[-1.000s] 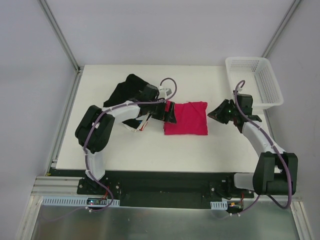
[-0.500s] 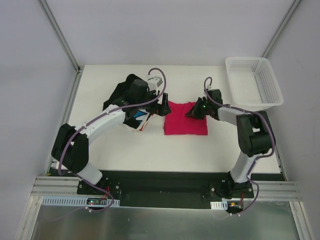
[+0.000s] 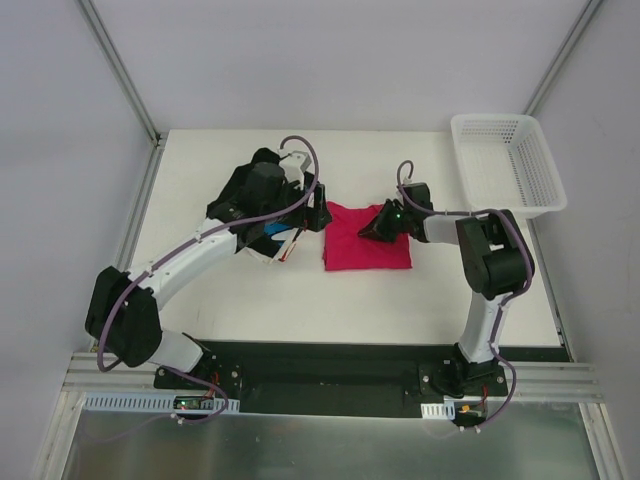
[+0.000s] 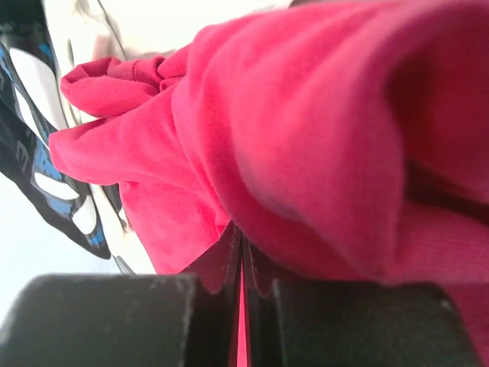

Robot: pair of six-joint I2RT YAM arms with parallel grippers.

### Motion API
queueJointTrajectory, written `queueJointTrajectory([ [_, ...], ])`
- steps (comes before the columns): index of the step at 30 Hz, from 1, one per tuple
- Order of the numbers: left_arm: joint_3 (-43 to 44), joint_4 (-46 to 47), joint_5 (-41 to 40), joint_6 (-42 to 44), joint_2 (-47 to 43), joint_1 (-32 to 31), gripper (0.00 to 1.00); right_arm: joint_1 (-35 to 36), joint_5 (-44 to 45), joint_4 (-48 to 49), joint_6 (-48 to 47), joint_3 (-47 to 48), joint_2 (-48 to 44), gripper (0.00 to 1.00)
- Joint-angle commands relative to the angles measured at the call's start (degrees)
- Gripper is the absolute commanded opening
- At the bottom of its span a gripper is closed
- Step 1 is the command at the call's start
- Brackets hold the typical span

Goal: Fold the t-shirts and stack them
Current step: Put the neatly folded tshirt into the corner of the board with both arms

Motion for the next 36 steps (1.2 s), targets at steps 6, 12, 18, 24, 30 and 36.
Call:
queueJointTrajectory([
  [6, -4.62, -1.02, -5.84, -1.83, -9.28, -0.17, 0.98, 3.28, -1.15, -7.04, -1.43, -10.31, -11.01, 0.01],
  [12, -7.96, -1.02, -5.67, -5.34, -10.86, -0.17, 0.98, 5.92, -1.24, -11.08, -3.72, -14.87, -15.5, 0.01],
  [18, -14.1, 3.45, -0.75, -10.96, -9.64, -0.17, 0.99, 4.61, 0.42, -11.7, -5.91, -16.38, -21.12, 0.3],
  [24, -23.67, 14.61, 5.57, -16.94, -8.49, -0.25, 0.99, -1.89, 2.98, -18.37, -13.63, -14.0, -33.67, 0.48],
  [30, -33.69, 26.57, 9.19, -25.03, -10.86, -0.34, 0.99, -10.76, 2.18, -23.12, -18.04, -15.06, -40.54, 0.45],
  [36, -39.94, 36.83, 8.57, -28.72, -10.16, -0.87, 0.99, -13.84, 3.24, -22.52, -19.98, -19.89, -40.73, 0.45],
])
